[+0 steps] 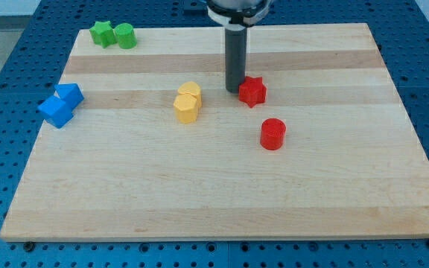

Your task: Put the red circle to the right of the hexagon

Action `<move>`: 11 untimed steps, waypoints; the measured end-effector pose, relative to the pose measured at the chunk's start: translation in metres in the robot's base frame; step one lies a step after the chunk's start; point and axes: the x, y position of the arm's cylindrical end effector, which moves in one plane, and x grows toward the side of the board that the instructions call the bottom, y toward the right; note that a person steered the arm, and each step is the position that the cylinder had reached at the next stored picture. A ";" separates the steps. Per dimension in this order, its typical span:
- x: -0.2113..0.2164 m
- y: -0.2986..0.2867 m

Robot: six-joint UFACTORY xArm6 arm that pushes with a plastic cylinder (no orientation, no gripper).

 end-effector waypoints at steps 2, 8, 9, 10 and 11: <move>-0.013 0.126; 0.113 -0.023; 0.115 -0.037; 0.131 -0.031; 0.134 -0.011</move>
